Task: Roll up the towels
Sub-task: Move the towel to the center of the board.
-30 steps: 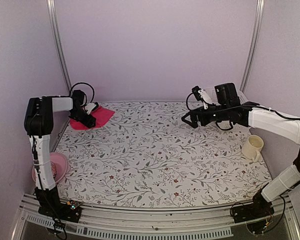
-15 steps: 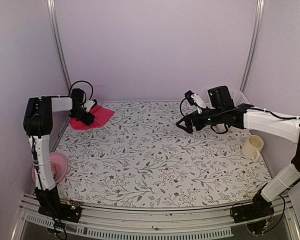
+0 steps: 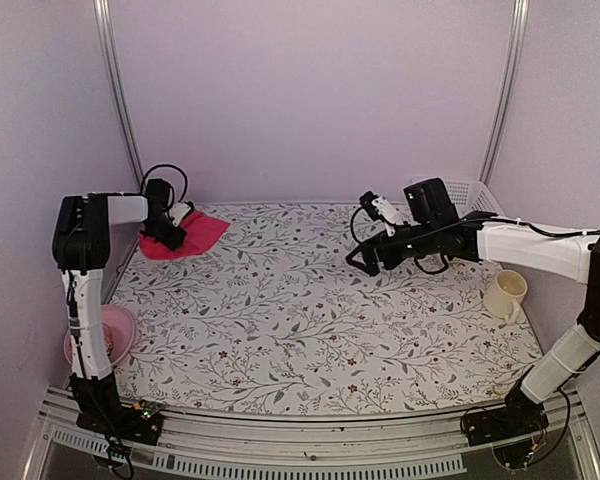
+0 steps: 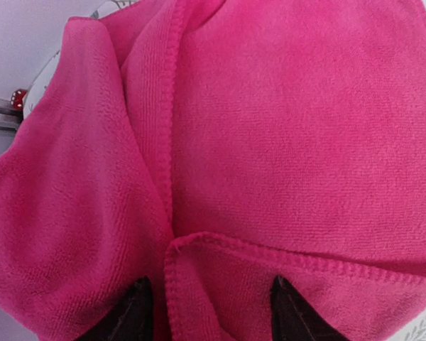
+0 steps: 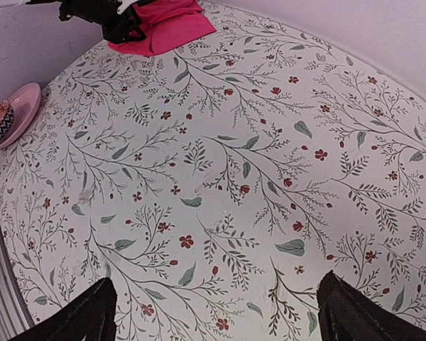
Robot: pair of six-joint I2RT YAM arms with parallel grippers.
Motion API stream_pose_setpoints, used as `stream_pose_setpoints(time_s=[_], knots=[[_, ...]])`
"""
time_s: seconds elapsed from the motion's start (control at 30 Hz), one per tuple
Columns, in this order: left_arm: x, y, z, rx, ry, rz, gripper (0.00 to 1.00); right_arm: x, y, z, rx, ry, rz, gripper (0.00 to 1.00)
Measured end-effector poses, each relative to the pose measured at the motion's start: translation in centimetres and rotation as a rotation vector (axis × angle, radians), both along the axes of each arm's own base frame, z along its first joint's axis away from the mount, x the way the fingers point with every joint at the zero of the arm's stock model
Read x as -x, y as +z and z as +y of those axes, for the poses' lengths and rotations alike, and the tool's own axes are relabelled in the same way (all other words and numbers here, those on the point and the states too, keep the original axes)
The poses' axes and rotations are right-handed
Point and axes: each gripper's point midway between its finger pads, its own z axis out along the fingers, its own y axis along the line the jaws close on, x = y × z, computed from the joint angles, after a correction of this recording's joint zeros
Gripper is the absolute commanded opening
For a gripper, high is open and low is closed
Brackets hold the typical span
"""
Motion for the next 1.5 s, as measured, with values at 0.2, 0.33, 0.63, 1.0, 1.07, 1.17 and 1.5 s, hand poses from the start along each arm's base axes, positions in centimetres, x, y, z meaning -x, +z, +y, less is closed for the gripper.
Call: stream_pose_setpoints(time_s=[0.2,0.33,0.63,1.0,1.07,1.17,1.5], knots=[[0.1,-0.2,0.0,0.003,0.002,0.018,0.24,0.2,-0.1,0.2,0.014,-0.002,-0.003,0.99],[0.3,-0.5,-0.1,0.006,-0.001,0.032,0.00,0.8,0.2,1.0,0.023,0.021,-0.017,0.99],[0.7,-0.4,-1.4,0.040,-0.038,0.035,0.00,2.8,0.2,3.3,0.093,0.102,-0.101,0.99],[10.5,11.8,-15.4,0.228,-0.520,-0.097,0.00,5.5,4.3,5.1,0.111,0.199,-0.317,0.99],[13.4,14.5,-18.5,0.276,-0.655,-0.139,0.00,6.5,5.3,5.4,0.079,0.237,-0.352,0.99],[18.8,17.0,-21.8,0.365,-0.843,-0.165,0.00,8.2,6.5,5.9,0.014,0.311,-0.387,0.99],[28.1,16.3,-25.3,0.583,-1.106,-0.047,0.00,13.8,5.8,10.5,-0.076,0.573,-0.454,0.99]])
